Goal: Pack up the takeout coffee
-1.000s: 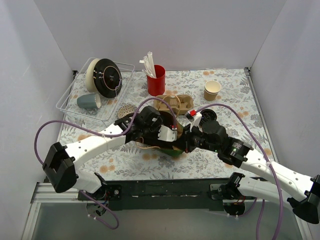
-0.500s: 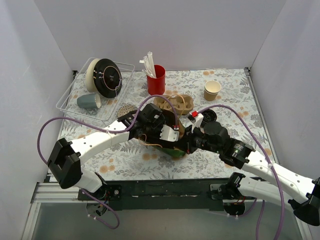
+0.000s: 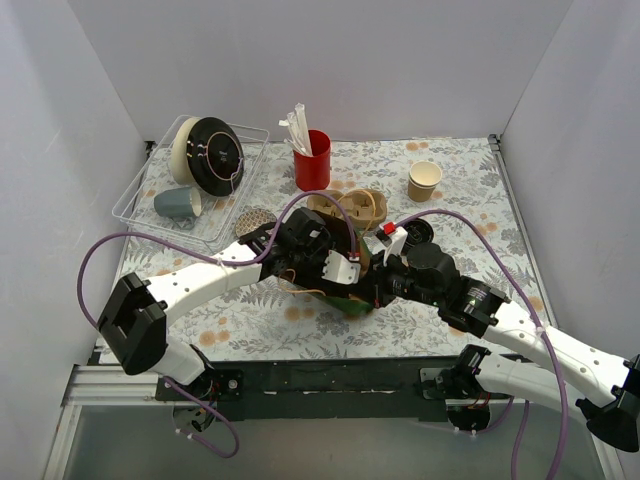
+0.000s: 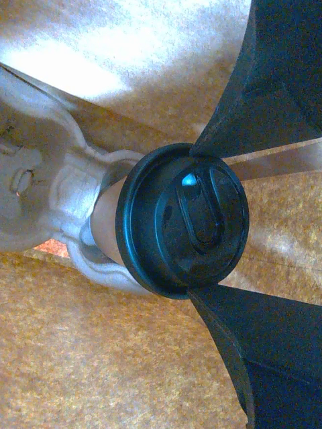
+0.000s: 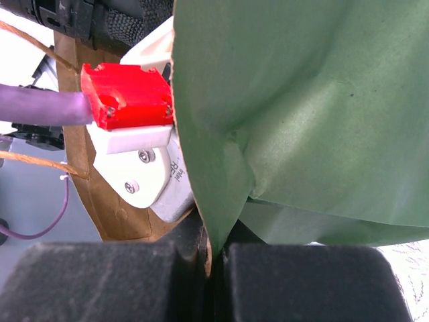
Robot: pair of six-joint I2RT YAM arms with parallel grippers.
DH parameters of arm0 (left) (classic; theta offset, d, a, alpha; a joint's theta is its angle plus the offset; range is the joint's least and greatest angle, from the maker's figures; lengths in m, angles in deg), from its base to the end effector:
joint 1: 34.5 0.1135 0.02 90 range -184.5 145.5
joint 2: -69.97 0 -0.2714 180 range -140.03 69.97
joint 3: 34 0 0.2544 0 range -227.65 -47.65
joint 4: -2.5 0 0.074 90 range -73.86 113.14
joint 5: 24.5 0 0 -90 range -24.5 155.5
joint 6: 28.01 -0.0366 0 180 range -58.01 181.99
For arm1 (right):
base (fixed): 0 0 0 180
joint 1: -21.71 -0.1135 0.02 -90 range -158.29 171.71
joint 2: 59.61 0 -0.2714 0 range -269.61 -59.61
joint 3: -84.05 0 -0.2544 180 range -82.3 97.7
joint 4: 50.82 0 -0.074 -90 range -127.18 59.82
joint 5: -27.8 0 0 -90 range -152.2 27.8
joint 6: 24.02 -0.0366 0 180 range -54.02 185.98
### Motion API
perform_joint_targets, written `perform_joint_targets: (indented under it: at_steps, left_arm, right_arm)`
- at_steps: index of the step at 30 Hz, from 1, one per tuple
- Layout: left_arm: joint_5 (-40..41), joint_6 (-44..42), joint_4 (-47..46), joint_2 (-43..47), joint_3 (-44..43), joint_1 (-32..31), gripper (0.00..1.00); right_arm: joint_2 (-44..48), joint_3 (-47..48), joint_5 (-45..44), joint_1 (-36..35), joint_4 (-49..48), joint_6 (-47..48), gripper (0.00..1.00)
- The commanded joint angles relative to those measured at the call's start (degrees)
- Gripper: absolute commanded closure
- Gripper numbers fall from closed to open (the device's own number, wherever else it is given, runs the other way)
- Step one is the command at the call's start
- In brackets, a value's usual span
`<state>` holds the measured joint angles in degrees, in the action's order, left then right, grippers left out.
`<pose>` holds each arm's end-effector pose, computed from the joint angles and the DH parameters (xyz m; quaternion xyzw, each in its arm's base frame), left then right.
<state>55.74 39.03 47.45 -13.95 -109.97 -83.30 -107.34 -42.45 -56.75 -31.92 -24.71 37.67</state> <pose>0.1993 -0.2370 0.2604 0.5756 0.7495 -0.1495 0.2909 0.1123 0.1584 0.3015 -0.2062 0.7940 0.4035 0.4052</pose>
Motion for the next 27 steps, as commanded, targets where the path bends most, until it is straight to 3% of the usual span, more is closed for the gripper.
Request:
perform_joint_targets:
  at_steps: [1,6,10,13,14,18,27]
  left_arm:
    - [-3.87,-0.07,-0.55,-2.48,1.51,-0.95,0.79]
    - [-2.46,0.11,-0.11,-1.51,0.01,-0.86,0.68]
    - [-1.41,0.46,0.50,-0.46,-0.78,-0.95,0.53]
    - [-0.44,0.90,0.86,0.33,-1.22,-0.95,0.39]
    - [-0.09,1.07,0.86,0.51,-1.31,-0.86,0.24]
    - [0.97,1.34,1.56,1.39,-1.48,-0.95,0.02]
    - [2.64,3.53,2.35,5.96,-1.04,-1.04,0.02]
  right_arm:
    - [-0.62,-0.04,2.90,-0.60,-1.22,-0.25,0.99]
    - [-0.53,0.40,2.28,-0.43,-1.13,0.01,0.99]
    - [-0.62,1.01,1.76,-0.43,-0.96,0.63,0.99]
    - [-0.62,1.19,1.31,-0.25,-1.04,0.72,0.99]
    - [-0.53,1.28,1.31,-0.25,-1.22,0.63,0.99]
    - [-0.53,1.28,1.40,-0.25,-1.48,0.28,0.99]
    - [-0.18,1.63,0.26,0.19,-1.31,-0.07,0.99]
